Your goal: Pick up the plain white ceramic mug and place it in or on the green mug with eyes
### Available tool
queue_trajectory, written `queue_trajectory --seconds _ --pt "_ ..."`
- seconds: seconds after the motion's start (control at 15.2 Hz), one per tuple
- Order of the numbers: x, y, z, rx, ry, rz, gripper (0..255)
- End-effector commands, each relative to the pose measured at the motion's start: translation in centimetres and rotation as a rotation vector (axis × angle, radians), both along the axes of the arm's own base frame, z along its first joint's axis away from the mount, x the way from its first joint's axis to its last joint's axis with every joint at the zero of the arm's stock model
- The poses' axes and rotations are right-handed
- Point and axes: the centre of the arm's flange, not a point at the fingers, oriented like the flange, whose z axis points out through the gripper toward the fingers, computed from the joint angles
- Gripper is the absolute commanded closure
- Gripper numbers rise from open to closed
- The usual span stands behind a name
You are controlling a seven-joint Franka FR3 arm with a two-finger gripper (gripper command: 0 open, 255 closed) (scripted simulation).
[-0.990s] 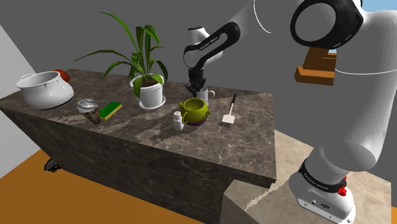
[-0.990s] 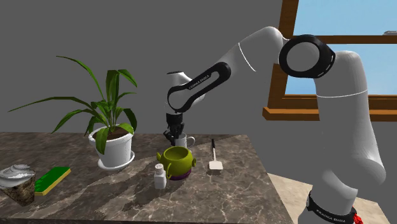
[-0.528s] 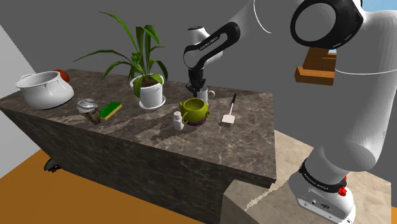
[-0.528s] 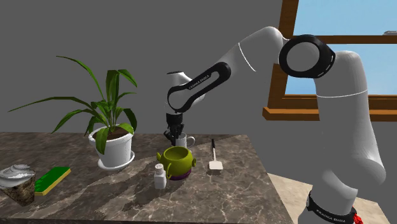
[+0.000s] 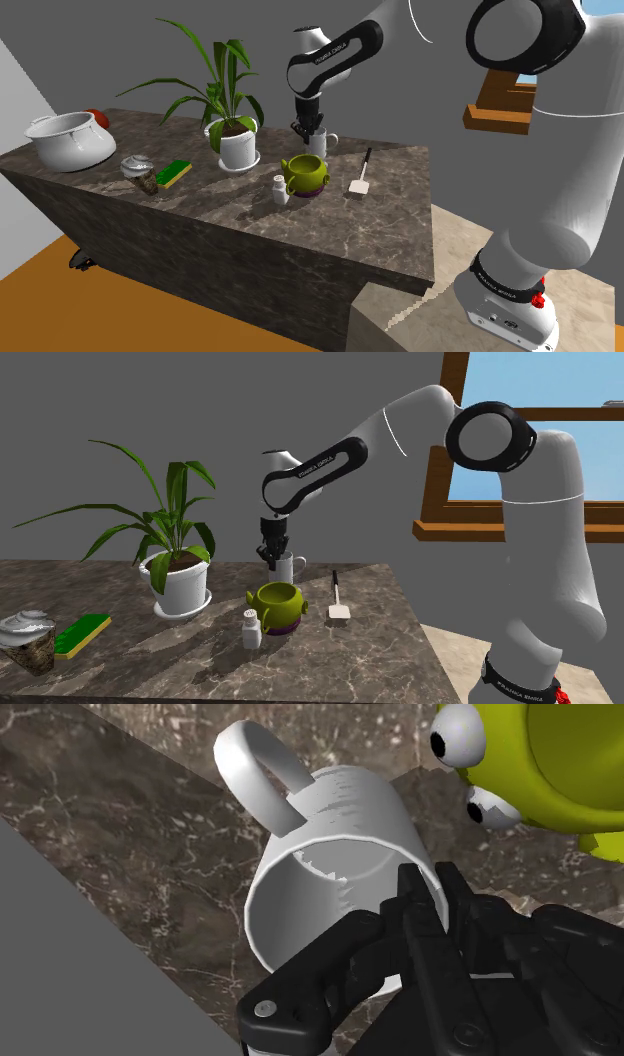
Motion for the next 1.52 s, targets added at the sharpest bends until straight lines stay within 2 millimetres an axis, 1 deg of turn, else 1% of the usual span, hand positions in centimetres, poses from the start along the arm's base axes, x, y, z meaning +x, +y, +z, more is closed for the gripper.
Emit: queue_trajectory --seconds 0.0,1.45 --pt "0.0 0.0 1.1 0.000 0.000 0.000 255" --pt "0.0 0.0 12.7 0.000 0.000 0.000 255"
